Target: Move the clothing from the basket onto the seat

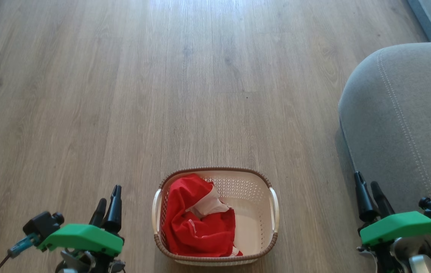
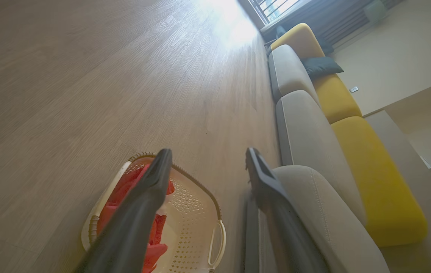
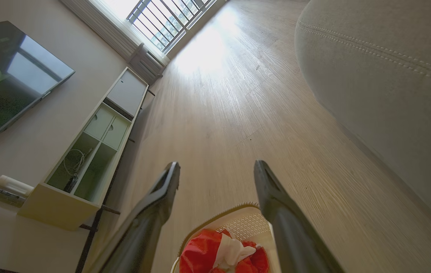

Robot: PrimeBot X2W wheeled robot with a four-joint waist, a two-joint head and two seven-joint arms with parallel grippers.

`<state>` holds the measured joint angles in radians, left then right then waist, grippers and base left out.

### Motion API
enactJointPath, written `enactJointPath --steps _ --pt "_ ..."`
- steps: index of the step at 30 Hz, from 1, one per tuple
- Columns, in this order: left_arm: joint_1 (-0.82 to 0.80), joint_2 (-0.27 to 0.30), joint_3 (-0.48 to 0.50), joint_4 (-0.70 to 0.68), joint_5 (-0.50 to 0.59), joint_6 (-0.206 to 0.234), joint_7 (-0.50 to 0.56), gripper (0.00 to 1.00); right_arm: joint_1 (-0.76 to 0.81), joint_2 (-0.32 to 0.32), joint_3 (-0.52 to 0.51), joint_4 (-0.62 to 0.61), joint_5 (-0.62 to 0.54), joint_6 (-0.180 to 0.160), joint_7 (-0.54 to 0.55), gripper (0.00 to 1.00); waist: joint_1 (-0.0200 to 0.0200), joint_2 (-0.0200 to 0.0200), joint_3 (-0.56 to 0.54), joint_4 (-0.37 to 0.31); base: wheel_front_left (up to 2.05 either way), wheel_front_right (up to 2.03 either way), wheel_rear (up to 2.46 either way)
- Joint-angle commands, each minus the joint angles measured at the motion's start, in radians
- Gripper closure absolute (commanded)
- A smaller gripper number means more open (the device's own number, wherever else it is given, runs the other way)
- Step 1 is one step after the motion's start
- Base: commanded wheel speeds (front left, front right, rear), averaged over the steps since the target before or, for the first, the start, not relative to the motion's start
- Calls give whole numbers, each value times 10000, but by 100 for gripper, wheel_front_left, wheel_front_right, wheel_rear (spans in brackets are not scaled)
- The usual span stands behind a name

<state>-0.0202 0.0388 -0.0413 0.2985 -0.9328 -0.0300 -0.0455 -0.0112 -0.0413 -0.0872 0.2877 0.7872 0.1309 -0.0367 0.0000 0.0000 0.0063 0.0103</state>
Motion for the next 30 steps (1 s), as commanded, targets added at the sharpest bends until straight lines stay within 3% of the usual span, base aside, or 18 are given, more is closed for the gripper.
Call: enactJointPath --steps 1,30 --pt "-537 137 48 -402 338 66 -107 0 -567 -232 142 -327 -398 -1 -171 0 0 0 2 4 0 0 0" --pt "-623 346 -687 -624 4030 730 -956 0 -714 -406 486 -371 -4885 -1 -1030 0 0 0 -60 60 0 0 0"
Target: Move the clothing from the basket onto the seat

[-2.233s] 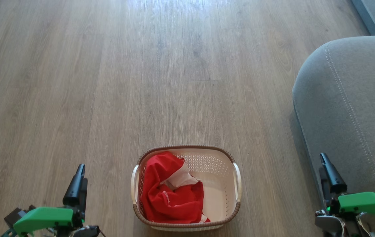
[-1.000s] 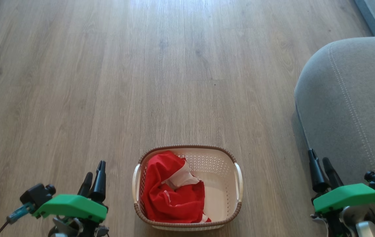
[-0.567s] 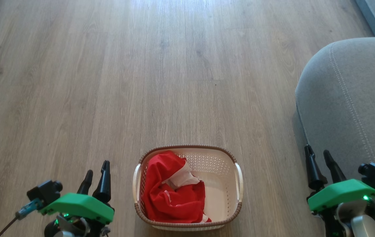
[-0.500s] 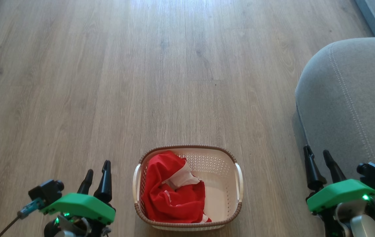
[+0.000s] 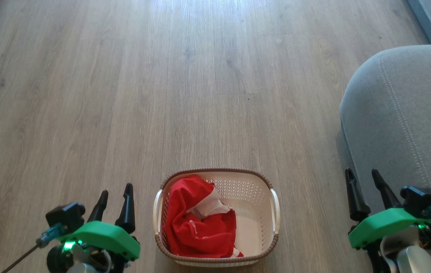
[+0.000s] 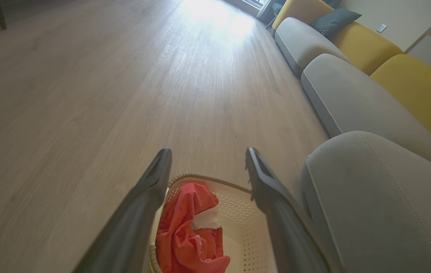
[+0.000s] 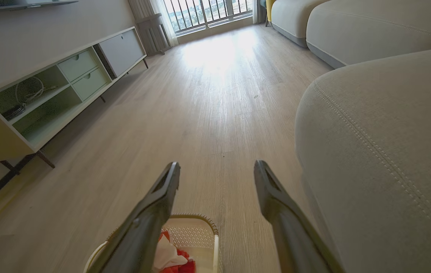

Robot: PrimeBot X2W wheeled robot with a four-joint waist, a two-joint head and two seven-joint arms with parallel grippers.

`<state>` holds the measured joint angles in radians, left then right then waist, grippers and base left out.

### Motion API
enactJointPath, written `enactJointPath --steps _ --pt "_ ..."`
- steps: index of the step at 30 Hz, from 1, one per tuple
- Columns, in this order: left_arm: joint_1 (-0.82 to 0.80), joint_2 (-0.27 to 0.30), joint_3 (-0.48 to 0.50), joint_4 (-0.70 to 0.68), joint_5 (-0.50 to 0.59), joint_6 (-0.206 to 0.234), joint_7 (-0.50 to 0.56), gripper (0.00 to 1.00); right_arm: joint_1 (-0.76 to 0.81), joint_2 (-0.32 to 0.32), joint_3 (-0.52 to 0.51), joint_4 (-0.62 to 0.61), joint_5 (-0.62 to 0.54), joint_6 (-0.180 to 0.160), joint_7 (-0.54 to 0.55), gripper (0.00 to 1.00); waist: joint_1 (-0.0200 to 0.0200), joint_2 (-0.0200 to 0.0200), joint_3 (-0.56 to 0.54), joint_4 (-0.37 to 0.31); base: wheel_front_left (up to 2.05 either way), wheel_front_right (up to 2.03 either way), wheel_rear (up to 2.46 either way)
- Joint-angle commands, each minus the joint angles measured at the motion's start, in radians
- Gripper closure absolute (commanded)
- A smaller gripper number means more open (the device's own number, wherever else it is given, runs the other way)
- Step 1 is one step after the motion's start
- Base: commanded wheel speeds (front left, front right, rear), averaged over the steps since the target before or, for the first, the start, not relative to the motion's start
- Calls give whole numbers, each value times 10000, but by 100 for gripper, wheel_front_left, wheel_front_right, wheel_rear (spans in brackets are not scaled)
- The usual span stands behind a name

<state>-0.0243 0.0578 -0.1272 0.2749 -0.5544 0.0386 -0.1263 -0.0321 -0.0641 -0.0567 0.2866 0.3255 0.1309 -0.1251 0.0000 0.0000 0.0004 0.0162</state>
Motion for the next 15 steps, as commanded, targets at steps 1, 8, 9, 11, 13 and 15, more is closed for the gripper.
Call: enactJointPath --steps 1,8,9,11,13,15 --pt "-580 165 150 -405 371 70 -178 0 -502 -176 191 -359 -418 -1 -176 0 0 0 -1 -1 0 0 0" --pt "-613 221 8 -504 1236 235 -382 0 -510 -163 226 -354 -1427 -1 -382 0 0 0 43 18 0 0 0" --pt "-621 230 -9 -518 1361 259 -411 0 -519 -162 226 -350 -1560 -1 -412 0 0 0 52 22 0 0 0" --pt "-632 245 -44 -549 1612 308 -470 0 -532 -161 230 -350 -1832 -1 -471 0 0 0 68 33 0 0 0" --pt "-639 259 -79 -576 1863 357 -528 0 -536 -153 237 -348 -2076 -1 -530 0 0 0 80 48 0 0 0" --pt "-646 274 -111 -598 2111 402 -587 0 -538 -148 240 -343 -2310 -1 -590 0 0 0 89 63 0 0 0"
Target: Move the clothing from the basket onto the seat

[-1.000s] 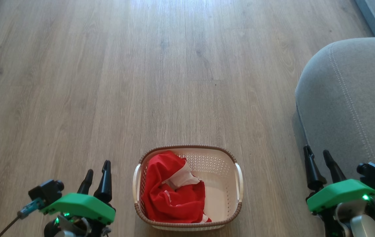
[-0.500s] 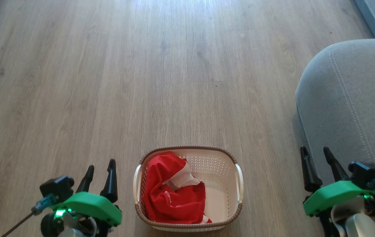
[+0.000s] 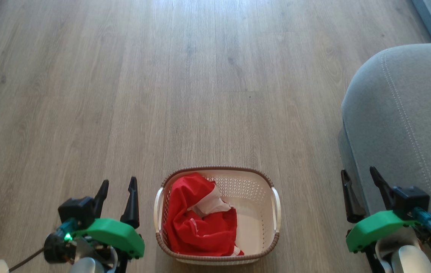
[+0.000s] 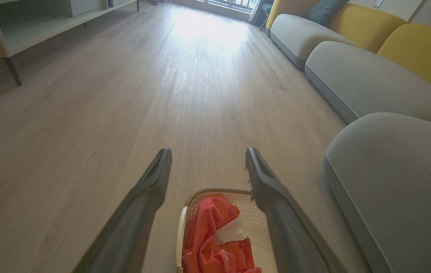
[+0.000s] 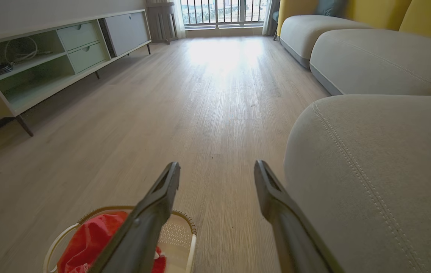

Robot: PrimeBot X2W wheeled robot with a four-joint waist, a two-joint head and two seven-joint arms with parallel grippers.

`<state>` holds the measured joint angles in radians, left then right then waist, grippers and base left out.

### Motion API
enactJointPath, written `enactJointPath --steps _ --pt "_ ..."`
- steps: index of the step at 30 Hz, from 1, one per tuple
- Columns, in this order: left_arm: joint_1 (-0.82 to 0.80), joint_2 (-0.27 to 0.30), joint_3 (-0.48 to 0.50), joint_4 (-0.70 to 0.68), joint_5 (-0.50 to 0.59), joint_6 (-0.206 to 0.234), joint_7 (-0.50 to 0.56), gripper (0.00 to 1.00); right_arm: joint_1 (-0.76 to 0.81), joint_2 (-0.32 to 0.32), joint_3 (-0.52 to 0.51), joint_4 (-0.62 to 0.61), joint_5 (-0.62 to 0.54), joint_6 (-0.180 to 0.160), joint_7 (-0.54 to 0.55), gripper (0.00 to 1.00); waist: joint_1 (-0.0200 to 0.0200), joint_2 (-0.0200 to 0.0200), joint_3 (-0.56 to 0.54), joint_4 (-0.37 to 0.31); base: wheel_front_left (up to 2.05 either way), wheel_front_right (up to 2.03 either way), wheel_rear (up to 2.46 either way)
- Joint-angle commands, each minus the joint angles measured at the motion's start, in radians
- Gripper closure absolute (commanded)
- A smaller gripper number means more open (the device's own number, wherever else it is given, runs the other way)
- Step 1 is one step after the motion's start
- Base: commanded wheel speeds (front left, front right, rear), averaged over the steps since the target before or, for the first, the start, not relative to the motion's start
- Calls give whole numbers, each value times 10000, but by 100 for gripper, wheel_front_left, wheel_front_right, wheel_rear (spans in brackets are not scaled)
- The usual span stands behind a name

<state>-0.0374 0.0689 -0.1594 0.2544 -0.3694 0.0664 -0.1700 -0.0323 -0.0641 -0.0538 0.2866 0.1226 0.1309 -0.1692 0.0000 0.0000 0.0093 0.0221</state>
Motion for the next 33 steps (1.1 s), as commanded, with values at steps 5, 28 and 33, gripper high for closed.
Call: enactJointPath --steps 5,28,33 --pt "-510 190 149 -422 872 241 -296 0 -546 -120 200 -380 -706 -1 -297 0 0 0 -7 16 0 0 0" --pt "-565 55 124 -283 3303 255 -918 0 -546 80 -118 -549 -2682 -2 -926 0 0 0 -39 58 0 0 0" --pt "-571 -3 214 -256 3279 173 -918 0 -542 98 -155 -558 -2609 -2 -926 0 0 0 -14 75 0 0 0"
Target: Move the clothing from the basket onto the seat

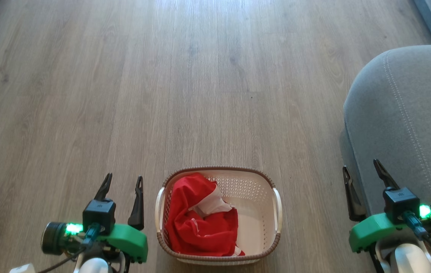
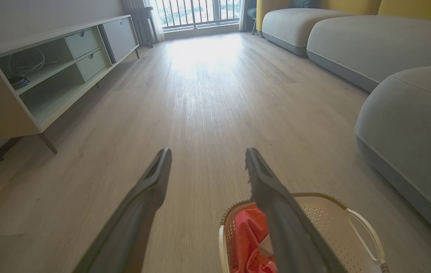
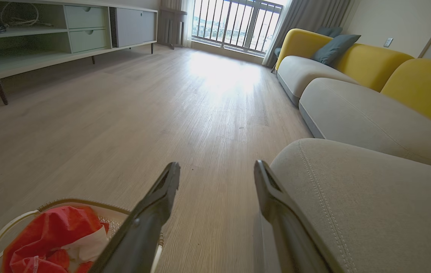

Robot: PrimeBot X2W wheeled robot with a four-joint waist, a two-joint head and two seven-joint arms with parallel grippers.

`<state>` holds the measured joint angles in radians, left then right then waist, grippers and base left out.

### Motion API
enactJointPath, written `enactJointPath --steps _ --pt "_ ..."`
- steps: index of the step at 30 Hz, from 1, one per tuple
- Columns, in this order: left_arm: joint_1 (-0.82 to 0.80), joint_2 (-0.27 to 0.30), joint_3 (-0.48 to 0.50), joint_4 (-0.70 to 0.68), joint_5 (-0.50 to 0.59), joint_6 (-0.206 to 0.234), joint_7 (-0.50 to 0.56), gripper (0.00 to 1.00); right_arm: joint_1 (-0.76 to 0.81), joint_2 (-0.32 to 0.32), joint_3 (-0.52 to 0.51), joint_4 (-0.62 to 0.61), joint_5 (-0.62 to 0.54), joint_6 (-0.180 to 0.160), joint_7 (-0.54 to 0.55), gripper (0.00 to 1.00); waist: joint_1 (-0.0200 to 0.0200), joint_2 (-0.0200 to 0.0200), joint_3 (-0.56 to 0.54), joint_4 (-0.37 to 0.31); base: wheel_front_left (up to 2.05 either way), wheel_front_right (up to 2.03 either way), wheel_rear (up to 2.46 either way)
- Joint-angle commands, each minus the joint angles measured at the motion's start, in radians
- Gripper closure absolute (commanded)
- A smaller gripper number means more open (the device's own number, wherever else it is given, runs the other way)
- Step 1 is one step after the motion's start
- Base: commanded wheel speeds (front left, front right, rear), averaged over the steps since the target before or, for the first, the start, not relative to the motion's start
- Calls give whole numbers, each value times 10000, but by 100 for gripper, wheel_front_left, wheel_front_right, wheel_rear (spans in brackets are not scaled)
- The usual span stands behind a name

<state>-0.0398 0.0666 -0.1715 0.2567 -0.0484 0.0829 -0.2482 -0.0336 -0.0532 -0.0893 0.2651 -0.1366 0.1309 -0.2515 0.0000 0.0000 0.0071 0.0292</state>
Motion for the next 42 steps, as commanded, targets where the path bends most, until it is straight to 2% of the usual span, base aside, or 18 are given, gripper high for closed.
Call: enactJointPath --steps 1,8,16,30,37,42 --pt "-553 11 347 -277 71 -9 -136 0 -530 -8 195 -343 -6 -2 -103 0 0 0 15 7 0 0 0" --pt "-550 -46 432 -275 98 -79 -136 0 -555 6 177 -326 177 -2 -103 0 0 0 67 -4 0 0 0" --pt "-549 -84 521 -265 135 -149 -136 0 -593 23 34 -15 1248 -2 -103 0 0 0 77 -61 0 0 0" --pt "-585 -121 536 -263 204 -234 -136 0 -654 28 134 13 1384 -2 -103 0 0 0 222 -233 0 0 0" --pt "-1039 -135 398 -110 247 -308 -136 0 -1017 29 164 -348 1347 -2 -103 0 0 0 1187 -335 0 0 0" --pt "-1715 -149 -27 679 246 -426 -136 0 -1534 29 225 -674 1345 -2 -103 0 0 0 2246 -504 0 0 0"
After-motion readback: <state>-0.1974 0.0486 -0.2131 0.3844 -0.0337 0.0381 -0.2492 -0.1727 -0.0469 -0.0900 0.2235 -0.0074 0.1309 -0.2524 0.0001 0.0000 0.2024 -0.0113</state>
